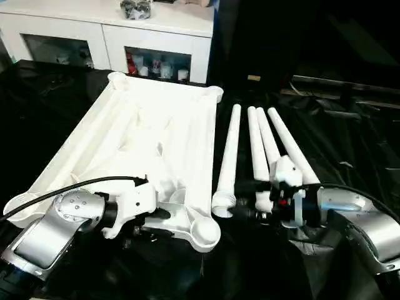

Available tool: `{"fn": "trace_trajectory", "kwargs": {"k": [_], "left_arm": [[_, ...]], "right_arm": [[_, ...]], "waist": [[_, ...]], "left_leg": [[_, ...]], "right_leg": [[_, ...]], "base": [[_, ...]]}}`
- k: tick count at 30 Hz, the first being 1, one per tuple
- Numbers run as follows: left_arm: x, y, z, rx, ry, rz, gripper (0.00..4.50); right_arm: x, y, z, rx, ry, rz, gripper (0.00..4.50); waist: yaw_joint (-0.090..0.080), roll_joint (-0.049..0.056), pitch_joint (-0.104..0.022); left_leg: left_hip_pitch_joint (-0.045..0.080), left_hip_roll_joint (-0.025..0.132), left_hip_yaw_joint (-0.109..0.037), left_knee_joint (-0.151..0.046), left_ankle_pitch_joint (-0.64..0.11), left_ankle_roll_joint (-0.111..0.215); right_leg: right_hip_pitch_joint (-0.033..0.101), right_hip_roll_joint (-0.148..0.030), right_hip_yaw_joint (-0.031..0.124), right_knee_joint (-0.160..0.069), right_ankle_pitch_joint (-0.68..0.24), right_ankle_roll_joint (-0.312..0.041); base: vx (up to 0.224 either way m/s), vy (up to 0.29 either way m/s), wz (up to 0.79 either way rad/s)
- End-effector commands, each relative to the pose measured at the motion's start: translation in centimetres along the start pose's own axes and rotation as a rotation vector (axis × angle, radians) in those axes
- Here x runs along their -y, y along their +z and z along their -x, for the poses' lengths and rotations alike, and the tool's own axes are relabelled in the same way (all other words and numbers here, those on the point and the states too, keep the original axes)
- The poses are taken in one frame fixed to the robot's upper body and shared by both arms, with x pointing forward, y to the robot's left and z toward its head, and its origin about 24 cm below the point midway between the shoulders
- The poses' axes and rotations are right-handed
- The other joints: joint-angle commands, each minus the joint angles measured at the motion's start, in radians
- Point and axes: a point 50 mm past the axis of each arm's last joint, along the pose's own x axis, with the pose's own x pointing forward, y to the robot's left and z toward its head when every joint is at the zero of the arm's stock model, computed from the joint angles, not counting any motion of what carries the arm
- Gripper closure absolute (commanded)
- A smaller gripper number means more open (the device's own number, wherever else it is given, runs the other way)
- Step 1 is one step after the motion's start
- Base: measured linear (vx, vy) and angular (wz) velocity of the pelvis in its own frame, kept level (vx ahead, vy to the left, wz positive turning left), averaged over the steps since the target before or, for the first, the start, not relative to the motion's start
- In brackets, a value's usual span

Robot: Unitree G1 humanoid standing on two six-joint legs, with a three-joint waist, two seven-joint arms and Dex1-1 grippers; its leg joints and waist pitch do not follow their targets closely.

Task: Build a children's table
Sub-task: Move to table, then move table base

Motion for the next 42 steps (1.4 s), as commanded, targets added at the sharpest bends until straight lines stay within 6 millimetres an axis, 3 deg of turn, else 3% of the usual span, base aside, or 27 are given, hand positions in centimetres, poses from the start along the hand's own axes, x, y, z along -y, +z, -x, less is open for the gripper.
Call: {"fn": "trace_trajectory", "kwargs": {"k": [1, 6, 7, 11, 13, 17, 21, 33, 42], "left_arm": [[0.1, 0.0, 0.0, -0.03, -0.016, -0.016, 2.83], [0.5, -0.2, 0.0, -0.047, -0.022, -0.001, 3.18], [0.6, -0.2, 0.0, -0.055, -0.02, 0.001, 3.43], [0.7, -0.6, 0.1, -0.08, -0.01, 0.01, 3.57], [0.7, -0.7, 0.1, -0.095, -0.007, 0.007, 3.93], [0.7, -1.2, 0.2, -0.134, 0.009, 0.005, 3.94], [0.6, -1.6, 0.1, -0.161, 0.052, 0.005, 4.27], [0.1, -1.2, 0.6, -0.117, 0.169, 0.047, 4.48], [0.0, -1.1, 0.9, -0.126, 0.207, 0.059, 4.48]], "right_arm": [[0.0, 0.3, 0.3, -0.022, 0.01, 0.023, 1.16], [-0.5, 0.2, 0.4, -0.04, 0.055, 0.003, 1.16], [-0.6, 0.2, 0.4, -0.045, 0.067, 0.0, 1.16], [-0.8, 0.1, 0.4, -0.055, 0.095, -0.003, 1.16], [-0.8, 0.1, 0.4, -0.058, 0.104, -0.004, 1.16], [-1.1, 0.1, 0.5, -0.065, 0.132, -0.011, 1.16], [-1.4, 0.1, 0.7, -0.067, 0.167, -0.029, 1.16], [-0.9, 0.1, 0.6, -0.076, 0.141, -0.013, 1.16], [-0.8, 0.1, 0.5, -0.075, 0.132, -0.008, 1.16]], "waist": [[0.002, 0.012, -0.048], [0.001, 0.01, -0.047], [0.001, 0.004, -0.047], [0.001, 0.006, -0.046], [0.002, 0.006, -0.047], [-0.003, 0.005, -0.048], [-0.008, 0.004, -0.048], [-0.014, 0.001, -0.047], [-0.015, 0.004, -0.048]], "left_leg": [[-0.008, 0.054, -0.011, -0.087, -0.073, 0.029], [-0.009, 0.055, -0.013, -0.088, -0.082, 0.028], [-0.01, 0.056, -0.013, -0.088, -0.08, 0.029], [-0.01, 0.055, -0.013, -0.088, -0.078, 0.032], [-0.011, 0.055, -0.014, -0.088, -0.076, 0.034], [-0.012, 0.056, -0.015, -0.089, -0.066, 0.037], [-0.014, 0.054, -0.014, -0.087, -0.06, 0.045], [-0.013, 0.053, -0.015, -0.086, -0.069, 0.05], [-0.014, 0.054, -0.015, -0.086, -0.06, 0.051]], "right_leg": [[0.046, -0.107, 0.062, -0.082, -0.21, -0.174], [0.046, -0.108, 0.061, -0.085, -0.259, -0.158], [0.046, -0.107, 0.061, -0.084, -0.26, -0.155], [0.045, -0.107, 0.061, -0.086, -0.27, -0.15], [0.045, -0.109, 0.061, -0.086, -0.273, -0.148], [0.047, -0.109, 0.06, -0.084, -0.26, -0.148], [0.049, -0.108, 0.061, -0.085, -0.242, -0.159], [0.045, -0.107, 0.059, -0.09, -0.287, -0.151], [0.047, -0.108, 0.059, -0.086, -0.249, -0.165]], "base": [[0.0, 0.0, 0.0], [0.0, 0.0, 0.0], [0.0, 0.0, 0.0], [0.0, 0.0, 0.0], [0.0, 0.0, 0.0], [0.0, 0.0, 0.0], [0.0, 0.0, 0.0], [0.0, 0.0, 0.0], [0.0, 0.0, 0.0]]}}
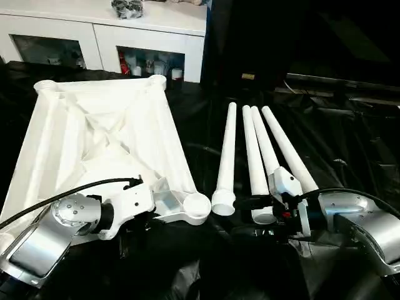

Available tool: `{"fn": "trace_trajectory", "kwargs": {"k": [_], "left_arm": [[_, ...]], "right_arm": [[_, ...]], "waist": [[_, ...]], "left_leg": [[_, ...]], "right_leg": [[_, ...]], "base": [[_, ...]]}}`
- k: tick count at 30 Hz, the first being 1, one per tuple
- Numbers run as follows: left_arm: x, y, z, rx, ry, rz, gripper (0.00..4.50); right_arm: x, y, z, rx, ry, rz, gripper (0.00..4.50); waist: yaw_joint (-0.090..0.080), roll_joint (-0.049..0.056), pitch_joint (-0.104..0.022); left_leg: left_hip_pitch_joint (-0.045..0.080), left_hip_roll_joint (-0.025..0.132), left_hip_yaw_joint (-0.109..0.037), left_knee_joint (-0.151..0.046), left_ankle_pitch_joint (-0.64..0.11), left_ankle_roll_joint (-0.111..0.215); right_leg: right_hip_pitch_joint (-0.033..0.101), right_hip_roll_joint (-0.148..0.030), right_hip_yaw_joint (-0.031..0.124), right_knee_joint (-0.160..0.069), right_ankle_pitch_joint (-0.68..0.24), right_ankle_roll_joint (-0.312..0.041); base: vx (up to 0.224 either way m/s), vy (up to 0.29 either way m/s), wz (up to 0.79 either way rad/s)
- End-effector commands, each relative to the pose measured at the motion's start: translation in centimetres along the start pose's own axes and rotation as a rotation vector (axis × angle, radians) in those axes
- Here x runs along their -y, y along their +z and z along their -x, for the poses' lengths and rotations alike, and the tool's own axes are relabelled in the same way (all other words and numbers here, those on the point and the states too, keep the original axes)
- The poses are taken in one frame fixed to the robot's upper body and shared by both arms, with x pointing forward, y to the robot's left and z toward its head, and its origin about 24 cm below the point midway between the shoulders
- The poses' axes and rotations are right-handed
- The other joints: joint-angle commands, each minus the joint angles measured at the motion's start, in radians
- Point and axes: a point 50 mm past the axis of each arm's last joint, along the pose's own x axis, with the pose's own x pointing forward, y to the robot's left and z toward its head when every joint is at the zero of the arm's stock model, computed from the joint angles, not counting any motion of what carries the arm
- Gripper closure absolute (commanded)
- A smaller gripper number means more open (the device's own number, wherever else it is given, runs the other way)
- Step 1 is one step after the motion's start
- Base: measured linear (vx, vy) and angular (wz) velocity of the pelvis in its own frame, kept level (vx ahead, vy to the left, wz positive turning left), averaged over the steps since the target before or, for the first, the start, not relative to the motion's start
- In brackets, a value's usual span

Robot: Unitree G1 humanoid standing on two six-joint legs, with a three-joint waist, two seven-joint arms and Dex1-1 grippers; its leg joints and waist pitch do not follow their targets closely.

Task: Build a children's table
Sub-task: Move table base

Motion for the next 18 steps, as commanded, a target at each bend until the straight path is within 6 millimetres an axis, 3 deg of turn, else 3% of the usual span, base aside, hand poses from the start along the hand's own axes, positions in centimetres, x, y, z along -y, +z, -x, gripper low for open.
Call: {"fn": "trace_trajectory", "kwargs": {"k": [1, 13, 14, 18], "left_arm": [[-0.51, -0.78, 0.43, -0.047, 0.072, 0.02, 4.48], [-1.13, -0.6, 0.51, -0.019, 0.116, -0.062, 4.48], [-1.04, -0.5, 0.64, 0.002, 0.1, -0.048, 4.21], [-0.68, -0.41, 1.13, 0.036, 0.044, 0.0, 3.93]], "right_arm": [[0.19, 0.25, 0.08, -0.01, -0.016, 0.024, 1.16], [0.2, 0.29, -0.05, 0.001, -0.019, 0.023, 1.16], [0.28, 0.29, 0.03, 0.001, -0.029, 0.025, 1.16], [0.38, 0.35, 0.17, 0.005, -0.037, 0.022, 1.16]], "waist": [[0.011, 0.011, -0.046], [0.013, 0.012, -0.048], [0.014, 0.012, -0.048], [0.015, 0.011, -0.048]], "left_leg": [[-0.013, 0.053, -0.016, -0.082, -0.064, 0.05], [-0.012, 0.054, -0.017, -0.081, -0.065, 0.051], [-0.012, 0.055, -0.016, -0.081, -0.061, 0.051], [-0.013, 0.054, -0.015, -0.082, -0.05, 0.049]], "right_leg": [[0.046, -0.108, 0.06, -0.083, -0.254, -0.165], [0.046, -0.107, 0.059, -0.083, -0.238, -0.165], [0.046, -0.108, 0.06, -0.081, -0.225, -0.169], [0.047, -0.108, 0.059, -0.077, -0.198, -0.182]], "base": [[0.0, 0.0, 0.0], [0.0, 0.0, 0.0], [0.0, 0.0, 0.0], [0.0, 0.0, 0.0]]}}
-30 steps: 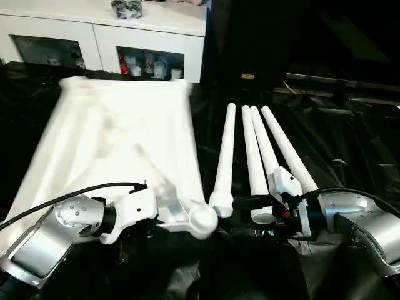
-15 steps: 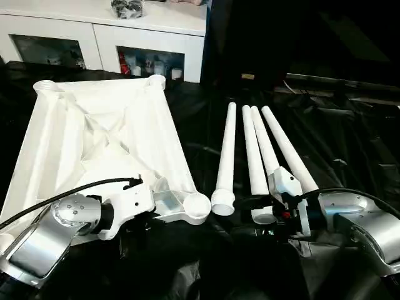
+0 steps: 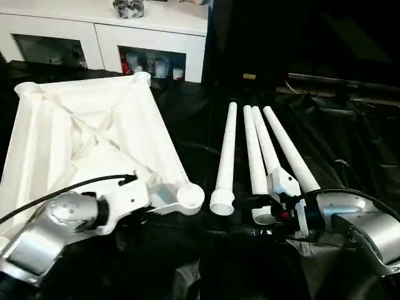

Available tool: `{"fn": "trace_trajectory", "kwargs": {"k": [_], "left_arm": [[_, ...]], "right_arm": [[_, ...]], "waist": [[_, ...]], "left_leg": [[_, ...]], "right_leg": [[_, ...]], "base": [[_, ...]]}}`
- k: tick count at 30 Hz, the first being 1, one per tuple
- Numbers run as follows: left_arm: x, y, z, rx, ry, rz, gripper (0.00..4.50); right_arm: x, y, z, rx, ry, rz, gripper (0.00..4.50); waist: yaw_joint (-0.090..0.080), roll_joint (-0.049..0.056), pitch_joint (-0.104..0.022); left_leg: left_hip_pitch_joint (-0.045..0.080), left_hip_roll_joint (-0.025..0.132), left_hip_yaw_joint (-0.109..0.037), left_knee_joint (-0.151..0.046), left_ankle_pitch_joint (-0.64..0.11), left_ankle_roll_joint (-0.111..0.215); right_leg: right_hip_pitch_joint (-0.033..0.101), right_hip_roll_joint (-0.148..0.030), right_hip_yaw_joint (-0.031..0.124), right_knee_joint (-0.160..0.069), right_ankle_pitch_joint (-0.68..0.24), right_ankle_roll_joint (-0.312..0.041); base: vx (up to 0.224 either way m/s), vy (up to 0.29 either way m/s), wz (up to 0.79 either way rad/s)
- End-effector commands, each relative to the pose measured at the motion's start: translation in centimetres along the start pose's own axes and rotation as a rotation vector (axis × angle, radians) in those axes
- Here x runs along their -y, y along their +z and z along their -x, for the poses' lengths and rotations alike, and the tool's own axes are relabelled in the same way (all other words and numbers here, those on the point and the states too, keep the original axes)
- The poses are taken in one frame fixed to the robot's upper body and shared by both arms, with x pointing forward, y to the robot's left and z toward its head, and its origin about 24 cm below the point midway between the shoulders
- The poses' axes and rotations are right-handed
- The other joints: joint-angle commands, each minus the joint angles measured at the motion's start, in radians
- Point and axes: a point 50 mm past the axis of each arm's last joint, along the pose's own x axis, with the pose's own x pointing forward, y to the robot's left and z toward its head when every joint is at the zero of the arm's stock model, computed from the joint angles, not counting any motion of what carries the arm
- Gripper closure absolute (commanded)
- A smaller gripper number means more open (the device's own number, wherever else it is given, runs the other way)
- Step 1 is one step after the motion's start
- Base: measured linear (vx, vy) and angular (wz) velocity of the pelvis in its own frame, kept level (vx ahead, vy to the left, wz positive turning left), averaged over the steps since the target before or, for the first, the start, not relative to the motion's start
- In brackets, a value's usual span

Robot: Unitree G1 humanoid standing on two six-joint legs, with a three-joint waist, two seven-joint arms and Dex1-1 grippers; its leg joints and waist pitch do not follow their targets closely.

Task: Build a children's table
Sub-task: Move table base, then pick table leg

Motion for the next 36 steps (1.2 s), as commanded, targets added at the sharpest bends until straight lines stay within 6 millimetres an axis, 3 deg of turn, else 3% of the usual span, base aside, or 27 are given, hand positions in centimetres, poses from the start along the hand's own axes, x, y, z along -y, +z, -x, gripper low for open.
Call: {"fn": "trace_trajectory", "kwargs": {"k": [1, 4, 7, 9, 10, 11, 14, 15, 17, 19, 22, 23, 26, 29, 32, 36], "left_arm": [[0.0, 0.3, 0.5, 0.019, -0.004, -0.015, 3.9], [-0.2, 0.2, 1.4, 0.042, -0.002, -0.031, 3.54], [-0.4, 0.3, 2.0, 0.053, 0.009, -0.038, 3.45], [-0.8, 0.8, 2.6, 0.087, 0.038, -0.025, 3.18], [-1.0, 1.1, 2.9, 0.11, 0.052, -0.017, 3.12], [-1.4, 1.7, 3.2, 0.146, 0.075, -0.007, 3.08], [-1.9, 2.6, 3.6, 0.195, 0.113, 0.003, 2.69], [-2.0, 3.0, 3.5, 0.206, 0.115, 0.007, 2.69], [-1.8, 3.3, 2.8, 0.208, 0.096, 0.002, 2.53], [-1.4, 3.7, 2.1, 0.231, 0.065, 0.005, 2.41], [-0.9, 4.5, 1.2, 0.267, 0.036, -0.002, 2.2], [-0.8, 4.8, 1.0, 0.286, 0.03, 0.001, 2.09], [-0.7, 5.6, 0.6, 0.323, 0.018, 0.006, 1.86], [-0.6, 6.1, 0.4, 0.336, 0.02, -0.005, 1.59], [-0.4, 6.0, 0.1, 0.314, 0.003, -0.02, 1.33], [-0.2, 6.4, 0.0, 0.325, -0.019, -0.025, 1.24]], "right_arm": [[0.3, 0.4, 0.4, 0.013, -0.024, 0.014, 1.16], [0.6, 1.4, 0.5, 0.09, -0.042, 0.013, 1.16], [1.0, 2.2, 0.5, 0.15, -0.076, 0.023, 1.16], [1.6, 2.9, 0.4, 0.193, -0.127, 0.012, 0.99], [1.9, 3.3, 0.3, 0.213, -0.156, 0.017, 0.89], [2.8, 4.0, 0.0, 0.258, -0.233, 0.0, 0.82], [4.5, 5.0, -0.5, 0.328, -0.387, -0.061, 0.49], [5.8, 5.4, -0.8, 0.364, -0.485, -0.157, 0.49], [7.3, 5.8, -1.3, 0.412, -0.577, -0.29, 0.26], [8.3, 5.8, -1.7, 0.419, -0.644, -0.381, 0.15], [9.2, 5.3, -2.3, 0.351, -0.709, -0.42, 0.0], [9.6, 5.0, -2.5, 0.315, -0.743, -0.434, 0.0], [10.1, 4.4, -2.9, 0.234, -0.791, -0.504, 0.0], [10.1, 4.1, -3.6, 0.148, -0.752, -0.6, 0.0], [10.1, 4.0, -4.1, 0.087, -0.727, -0.645, 0.0], [9.9, 3.6, -5.0, 0.034, -0.656, -0.736, 0.0]], "waist": [[0.009, 0.011, -0.048], [0.012, 0.006, -0.047], [0.014, 0.009, -0.046], [0.016, 0.001, -0.045], [0.017, 0.006, -0.048], [0.017, 0.001, -0.047], [0.013, 0.003, -0.048], [0.01, -0.005, -0.049], [0.011, -0.001, -0.052], [0.014, -0.002, -0.056], [0.016, -0.004, -0.065], [0.015, -0.012, -0.064], [0.014, -0.015, -0.06], [0.01, -0.015, -0.054], [0.008, -0.016, -0.053], [0.008, -0.015, -0.054]], "left_leg": [[-0.011, 0.055, -0.015, -0.081, -0.055, 0.05], [-0.01, 0.055, -0.014, -0.083, -0.064, 0.051], [-0.005, 0.057, -0.014, -0.084, -0.07, 0.039], [-0.006, 0.056, -0.012, -0.085, -0.064, 0.035], [-0.003, 0.056, -0.012, -0.085, -0.059, 0.027], [-0.003, 0.057, -0.011, -0.086, -0.055, 0.02], [-0.001, 0.052, -0.01, -0.089, -0.055, -0.017], [-0.001, 0.052, -0.01, -0.089, -0.048, -0.022], [0.001, 0.048, -0.008, -0.088, -0.03, -0.039], [0.004, 0.048, -0.003, -0.087, 0.004, -0.035], [-0.005, 0.043, -0.001, -0.083, 0.091, -0.031], [-0.009, 0.043, 0.001, -0.081, 0.094, -0.027], [-0.013, 0.041, 0.0, -0.084, 0.057, -0.031], [-0.014, 0.043, -0.001, -0.084, -0.005, -0.048], [-0.013, 0.043, -0.001, -0.083, -0.015, -0.052], [-0.013, 0.044, -0.002, -0.084, -0.013, -0.057]], "right_leg": [[0.046, -0.108, 0.06, -0.078, -0.201, -0.182], [0.045, -0.109, 0.06, -0.079, -0.216, -0.179], [0.04, -0.107, 0.059, -0.078, -0.222, -0.177], [0.041, -0.108, 0.059, -0.076, -0.22, -0.175], [0.039, -0.109, 0.059, -0.074, -0.215, -0.179], [0.039, -0.108, 0.058, -0.073, -0.204, -0.18], [0.036, -0.106, 0.056, -0.071, -0.203, -0.186], [0.039, -0.105, 0.057, -0.068, -0.193, -0.186], [0.037, -0.105, 0.059, -0.065, -0.177, -0.182], [0.037, -0.099, 0.06, -0.056, -0.096, -0.179], [0.049, -0.097, 0.058, -0.041, 0.058, -0.2], [0.053, -0.098, 0.06, -0.041, 0.077, -0.2], [0.055, -0.098, 0.06, -0.047, 0.017, -0.19], [0.052, -0.101, 0.063, -0.058, -0.112, -0.154], [0.049, -0.101, 0.063, -0.062, -0.154, -0.131], [0.047, -0.099, 0.061, -0.061, -0.161, -0.134]], "base": [[0.0, 0.0, 0.0], [0.0, 0.0, 0.0], [0.0, 0.0, 0.0], [0.0, 0.0, 0.0], [0.0, 0.0, 0.0], [0.0, 0.0, 0.0], [0.0, 0.0, 0.0], [0.0, 0.0, 0.0], [0.0, 0.0, 0.0], [0.0, 0.0, 0.0], [0.0, 0.0, 0.0], [0.0, 0.0, 0.0], [0.0, 0.0, 0.0], [0.0, 0.0, 0.0], [0.0, 0.0, 0.0], [0.0, 0.0, 0.0]]}}
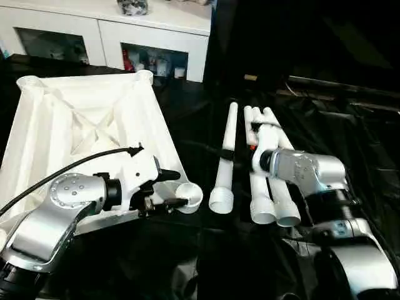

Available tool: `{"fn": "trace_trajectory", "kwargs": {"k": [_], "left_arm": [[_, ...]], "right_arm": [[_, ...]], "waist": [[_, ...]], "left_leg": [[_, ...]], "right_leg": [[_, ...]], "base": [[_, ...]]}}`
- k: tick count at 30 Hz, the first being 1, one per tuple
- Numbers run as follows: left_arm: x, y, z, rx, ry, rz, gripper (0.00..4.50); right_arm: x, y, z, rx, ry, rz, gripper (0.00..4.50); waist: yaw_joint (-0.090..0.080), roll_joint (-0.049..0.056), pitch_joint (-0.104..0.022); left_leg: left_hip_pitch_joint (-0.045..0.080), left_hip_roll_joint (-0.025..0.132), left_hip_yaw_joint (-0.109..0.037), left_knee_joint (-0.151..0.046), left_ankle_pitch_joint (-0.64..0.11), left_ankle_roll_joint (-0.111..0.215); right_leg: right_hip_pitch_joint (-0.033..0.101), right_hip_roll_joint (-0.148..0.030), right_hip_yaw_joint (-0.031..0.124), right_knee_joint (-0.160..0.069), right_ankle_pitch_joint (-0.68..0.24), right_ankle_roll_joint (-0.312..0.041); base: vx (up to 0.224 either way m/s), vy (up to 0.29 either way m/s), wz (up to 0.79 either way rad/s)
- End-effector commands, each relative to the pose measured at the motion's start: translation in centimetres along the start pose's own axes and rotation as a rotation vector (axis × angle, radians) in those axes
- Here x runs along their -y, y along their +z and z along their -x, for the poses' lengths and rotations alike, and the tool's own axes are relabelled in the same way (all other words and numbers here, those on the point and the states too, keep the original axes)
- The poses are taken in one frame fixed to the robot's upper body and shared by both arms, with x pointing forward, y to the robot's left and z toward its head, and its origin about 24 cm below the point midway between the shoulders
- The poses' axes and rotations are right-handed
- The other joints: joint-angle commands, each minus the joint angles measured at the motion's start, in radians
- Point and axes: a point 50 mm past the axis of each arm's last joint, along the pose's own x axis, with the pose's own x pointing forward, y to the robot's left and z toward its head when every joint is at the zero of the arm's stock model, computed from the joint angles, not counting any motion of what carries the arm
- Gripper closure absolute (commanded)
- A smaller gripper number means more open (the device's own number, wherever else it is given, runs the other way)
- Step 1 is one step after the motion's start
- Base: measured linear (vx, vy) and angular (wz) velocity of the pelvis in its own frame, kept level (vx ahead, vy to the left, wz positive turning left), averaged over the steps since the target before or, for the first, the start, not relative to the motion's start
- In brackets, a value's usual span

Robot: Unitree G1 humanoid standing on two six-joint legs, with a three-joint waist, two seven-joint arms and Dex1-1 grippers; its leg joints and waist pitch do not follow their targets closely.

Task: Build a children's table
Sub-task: Pick table leg

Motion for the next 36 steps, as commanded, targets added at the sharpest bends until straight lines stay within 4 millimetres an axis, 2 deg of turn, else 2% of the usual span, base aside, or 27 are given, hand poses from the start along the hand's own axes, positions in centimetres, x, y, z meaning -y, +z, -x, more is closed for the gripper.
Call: {"fn": "trace_trajectory", "kwargs": {"k": [1, 3, 7, 9, 12, 14, 17, 19, 20, 22, 23, 27, 29, 33, 36], "left_arm": [[0.3, 0.6, -0.3, 0.005, -0.025, -0.021, 1.24], [0.4, 0.6, -0.5, 0.002, -0.029, -0.024, 1.24], [0.5, 0.7, -0.6, 0.0, -0.039, -0.025, 1.24], [0.6, 0.7, -0.6, 0.0, -0.044, -0.024, 1.18], [0.6, 0.7, -0.6, -0.002, -0.047, -0.023, 1.18], [0.7, 0.7, -0.6, -0.008, -0.053, -0.028, 1.18], [0.8, 0.7, -0.5, -0.014, -0.06, -0.035, 1.18], [0.9, 0.7, -0.5, -0.017, -0.064, -0.036, 1.18], [1.0, 0.6, -0.5, -0.024, -0.068, -0.041, 1.18], [0.9, 0.6, -0.4, -0.027, -0.067, -0.044, 1.18], [0.9, 0.6, -0.4, -0.03, -0.064, -0.048, 1.18], [0.9, 0.5, -0.3, -0.038, -0.063, -0.055, 1.18], [0.8, 0.5, -0.3, -0.039, -0.063, -0.059, 1.18], [0.7, 0.5, -0.3, -0.04, -0.062, -0.054, 1.18], [0.5, 0.8, -0.4, -0.027, -0.046, -0.061, 1.18]], "right_arm": [[0.1, -0.1, -0.1, -0.05, -0.009, -0.026, 0.0], [0.3, -0.7, -0.4, -0.118, -0.028, -0.045, 0.0], [0.2, -1.1, -0.7, -0.147, -0.02, -0.083, 0.0], [0.3, -1.3, -0.8, -0.162, -0.025, -0.088, 0.35], [0.4, -1.5, -1.0, -0.182, -0.028, -0.102, 0.39], [0.5, -1.6, -1.1, -0.186, -0.029, -0.105, 0.67], [0.5, -1.7, -1.1, -0.193, -0.026, -0.118, 0.84], [0.6, -1.8, -1.2, -0.197, -0.026, -0.121, 0.96], [0.6, -2.0, -1.3, -0.203, -0.027, -0.124, 1.19], [0.6, -2.0, -1.3, -0.206, -0.028, -0.125, 1.23], [0.6, -2.1, -1.3, -0.207, -0.028, -0.127, 1.43], [0.7, -2.0, -1.3, -0.206, -0.025, -0.133, 1.67], [0.7, -1.9, -1.3, -0.2, -0.017, -0.147, 1.94], [0.7, -1.7, -1.2, -0.187, -0.004, -0.176, 2.14], [0.7, -1.2, -1.0, -0.155, 0.012, -0.188, 2.48]], "waist": [[0.001, 0.018, -0.053], [0.002, 0.016, -0.054], [0.005, 0.017, -0.057], [0.005, 0.017, -0.056], [0.005, 0.016, -0.054], [0.005, 0.014, -0.054], [0.005, 0.015, -0.054], [0.006, 0.015, -0.054], [0.006, 0.015, -0.054], [0.005, 0.016, -0.055], [0.005, 0.016, -0.053], [0.004, 0.017, -0.055], [0.004, 0.018, -0.054], [0.004, 0.018, -0.055], [0.004, 0.019, -0.056]], "left_leg": [[-0.009, 0.043, -0.004, -0.079, -0.024, -0.045], [-0.01, 0.042, -0.004, -0.079, -0.012, -0.043], [-0.01, 0.044, -0.003, -0.079, 0.006, -0.043], [-0.009, 0.045, -0.003, -0.079, 0.002, -0.047], [-0.01, 0.044, -0.002, -0.079, -0.018, -0.05], [-0.01, 0.044, -0.002, -0.079, -0.023, -0.051], [-0.011, 0.044, -0.002, -0.08, -0.026, -0.052], [-0.01, 0.044, -0.002, -0.08, -0.02, -0.052], [-0.01, 0.045, -0.002, -0.08, -0.021, -0.052], [-0.01, 0.045, -0.003, -0.08, -0.023, -0.052], [-0.011, 0.045, -0.003, -0.081, -0.03, -0.054], [-0.01, 0.045, -0.003, -0.08, -0.029, -0.055], [-0.01, 0.045, -0.003, -0.08, -0.029, -0.057], [-0.01, 0.045, -0.003, -0.08, -0.029, -0.057], [-0.01, 0.045, -0.003, -0.08, -0.026, -0.055]], "right_leg": [[0.057, -0.103, 0.062, -0.074, -0.154, -0.129], [0.058, -0.101, 0.061, -0.071, -0.127, -0.136], [0.059, -0.102, 0.061, -0.066, -0.087, -0.149], [0.059, -0.102, 0.061, -0.065, -0.086, -0.152], [0.059, -0.104, 0.061, -0.07, -0.118, -0.15], [0.058, -0.104, 0.061, -0.071, -0.13, -0.145], [0.057, -0.104, 0.061, -0.072, -0.142, -0.14], [0.057, -0.104, 0.061, -0.071, -0.136, -0.138], [0.057, -0.104, 0.061, -0.071, -0.134, -0.139], [0.056, -0.104, 0.061, -0.07, -0.135, -0.14], [0.056, -0.104, 0.061, -0.072, -0.146, -0.14], [0.056, -0.103, 0.061, -0.07, -0.137, -0.142], [0.056, -0.103, 0.061, -0.07, -0.13, -0.145], [0.057, -0.103, 0.061, -0.069, -0.123, -0.149], [0.058, -0.103, 0.06, -0.069, -0.117, -0.152]], "base": [[0.0, 0.0, 0.0], [0.0, 0.0, 0.0], [0.0, 0.0, 0.0], [0.0, 0.0, 0.0], [0.0, 0.0, 0.0], [0.0, 0.0, 0.0], [0.0, 0.0, 0.0], [0.0, 0.0, 0.0], [0.0, 0.0, 0.0], [0.0, 0.0, 0.0], [0.0, 0.0, 0.0], [0.0, 0.0, 0.0], [0.0, 0.0, 0.0], [0.0, 0.0, 0.0], [0.0, 0.0, 0.0]]}}
